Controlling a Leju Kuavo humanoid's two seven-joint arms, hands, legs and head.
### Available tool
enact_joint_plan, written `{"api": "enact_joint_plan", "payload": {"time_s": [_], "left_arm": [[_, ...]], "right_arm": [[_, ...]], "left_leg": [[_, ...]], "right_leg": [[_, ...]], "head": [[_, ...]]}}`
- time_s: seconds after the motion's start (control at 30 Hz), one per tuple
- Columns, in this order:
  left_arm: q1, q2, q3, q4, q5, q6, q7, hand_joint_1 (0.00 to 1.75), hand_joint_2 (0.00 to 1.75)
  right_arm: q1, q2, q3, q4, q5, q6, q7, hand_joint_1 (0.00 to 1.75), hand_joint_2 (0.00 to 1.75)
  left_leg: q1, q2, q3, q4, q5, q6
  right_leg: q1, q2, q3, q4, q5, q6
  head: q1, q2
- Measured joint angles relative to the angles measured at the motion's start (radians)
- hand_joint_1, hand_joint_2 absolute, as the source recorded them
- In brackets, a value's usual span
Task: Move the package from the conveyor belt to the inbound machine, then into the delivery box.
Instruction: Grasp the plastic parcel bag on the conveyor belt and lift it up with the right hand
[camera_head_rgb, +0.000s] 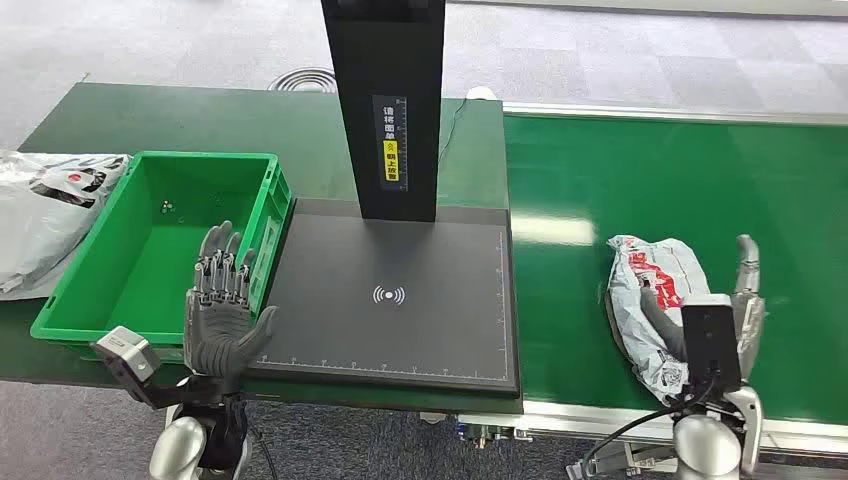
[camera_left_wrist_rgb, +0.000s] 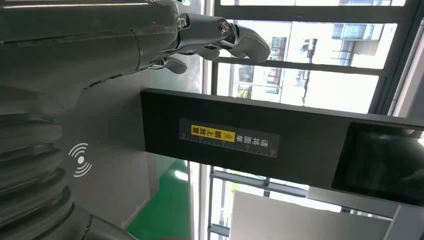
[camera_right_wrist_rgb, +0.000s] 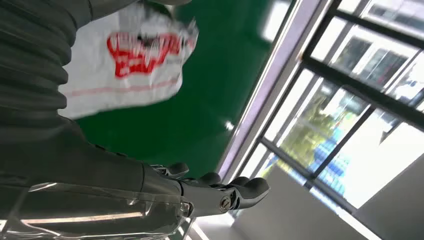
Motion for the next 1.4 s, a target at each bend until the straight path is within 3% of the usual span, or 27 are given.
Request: {"api": "enact_joint_plan", "payload": {"time_s": [0.23,0.5,0.83,1.13,1.4], "left_arm": [[-0.005,0.001,-0.002,0.004,0.002,0.001,0.004,0.0,1.75],[0.001,0.001,-0.002,0.004,-0.001,0.005,0.027,0.0,1.75],[0.003,0.001,-0.002,0.005,-0.016,-0.007,0.057,0.0,1.75],[0.012,-0.001,0.0,0.004,-0.023,-0.006,0.068,0.0,1.75],[0.013,-0.001,0.002,0.004,-0.026,-0.006,0.072,0.0,1.75]], "right_arm": [[-0.117,-0.129,-0.105,0.209,0.049,0.003,0.027,0.0,1.75],[-0.225,-0.216,-0.114,0.49,0.244,-0.007,0.227,0.0,1.75],[-0.245,-0.225,-0.087,0.662,0.336,0.114,0.342,0.0,1.75],[-0.209,-0.207,-0.007,0.665,0.503,0.152,0.538,0.0,1.75],[-0.181,-0.199,0.015,0.62,0.529,0.241,0.538,0.0,1.75]], "left_leg": [[-0.002,0.0,0.0,0.001,0.0,0.002],[-0.002,0.0,0.0,0.0,0.0,0.002],[-0.002,0.0,-0.001,0.0,0.0,0.002],[-0.002,0.0,-0.001,0.0,0.0,0.002],[-0.002,0.0,0.0,0.0,0.0,0.002]], "right_leg": [[-0.001,0.0,0.0,0.0,0.0,0.001],[0.0,0.0,0.0,0.0,0.0,0.001],[0.0,0.0,0.0,0.0,0.0,0.001],[0.0,0.0,0.0,0.0,0.0,0.001],[0.0,0.0,0.0,0.0,0.0,0.001]], "head": [[0.0,0.0],[0.0,0.0],[0.0,0.0],[0.0,0.0],[0.0,0.0]]}}
